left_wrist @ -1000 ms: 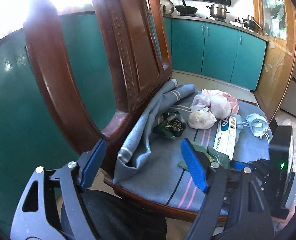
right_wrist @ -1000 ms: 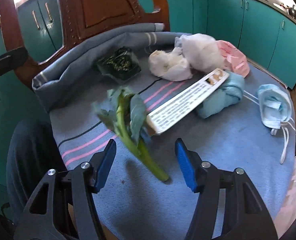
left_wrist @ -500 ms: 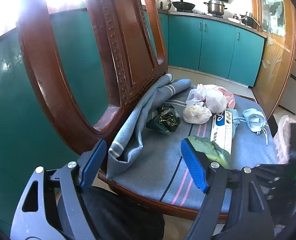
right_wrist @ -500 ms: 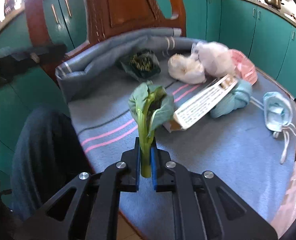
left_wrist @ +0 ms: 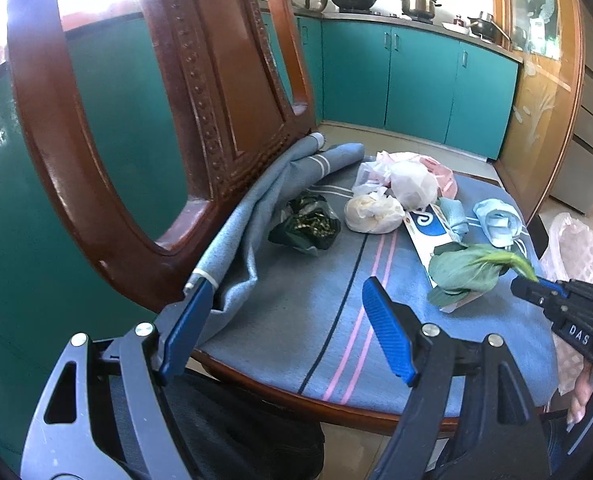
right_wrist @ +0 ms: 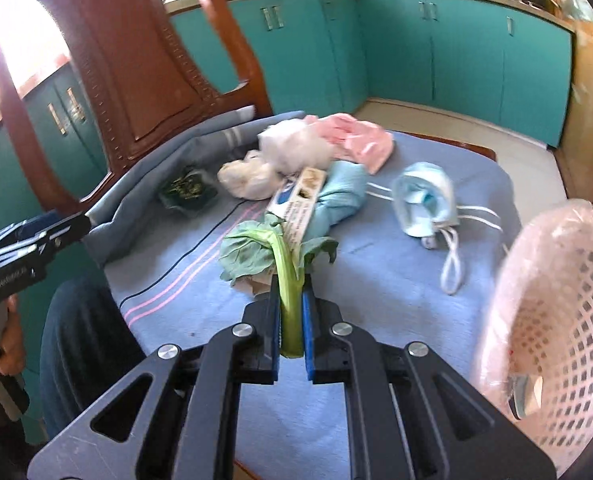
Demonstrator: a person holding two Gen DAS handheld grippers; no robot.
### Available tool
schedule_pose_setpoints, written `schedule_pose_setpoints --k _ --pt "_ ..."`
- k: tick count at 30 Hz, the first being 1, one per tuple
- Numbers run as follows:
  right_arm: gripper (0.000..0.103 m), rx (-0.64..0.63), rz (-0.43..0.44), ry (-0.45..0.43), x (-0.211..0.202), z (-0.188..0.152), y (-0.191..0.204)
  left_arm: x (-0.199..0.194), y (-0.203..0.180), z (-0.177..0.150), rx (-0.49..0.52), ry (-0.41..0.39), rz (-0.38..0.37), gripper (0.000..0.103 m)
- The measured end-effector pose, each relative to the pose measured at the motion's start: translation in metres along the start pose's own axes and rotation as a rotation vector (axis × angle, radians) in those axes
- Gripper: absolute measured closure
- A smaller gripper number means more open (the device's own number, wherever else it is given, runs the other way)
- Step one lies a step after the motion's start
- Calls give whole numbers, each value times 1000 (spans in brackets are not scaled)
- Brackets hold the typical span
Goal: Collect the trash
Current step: 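Lift the green vegetable stalk off the cloth with the right gripper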
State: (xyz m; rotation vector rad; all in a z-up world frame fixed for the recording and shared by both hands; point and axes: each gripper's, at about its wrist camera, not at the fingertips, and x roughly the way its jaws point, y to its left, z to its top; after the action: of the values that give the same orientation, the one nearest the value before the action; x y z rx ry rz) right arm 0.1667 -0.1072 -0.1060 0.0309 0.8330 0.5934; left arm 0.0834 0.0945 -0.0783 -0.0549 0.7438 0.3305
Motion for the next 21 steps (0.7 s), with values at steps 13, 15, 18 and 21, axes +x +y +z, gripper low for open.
schedule_pose_setpoints --k 13,15,18,21 --pt "57 -36 10 67 17 -5 15 1 -6 -3 18 12 -7 23" --pt "47 -33 -19 81 23 -6 15 2 -7 -4 22 15 -9 23" --pt "42 -47 -57 95 29 -8 17 2 -8 -4 24 18 -9 23" --pt "41 -54 -76 111 36 -10 19 3 -7 -5 23 22 -12 23"
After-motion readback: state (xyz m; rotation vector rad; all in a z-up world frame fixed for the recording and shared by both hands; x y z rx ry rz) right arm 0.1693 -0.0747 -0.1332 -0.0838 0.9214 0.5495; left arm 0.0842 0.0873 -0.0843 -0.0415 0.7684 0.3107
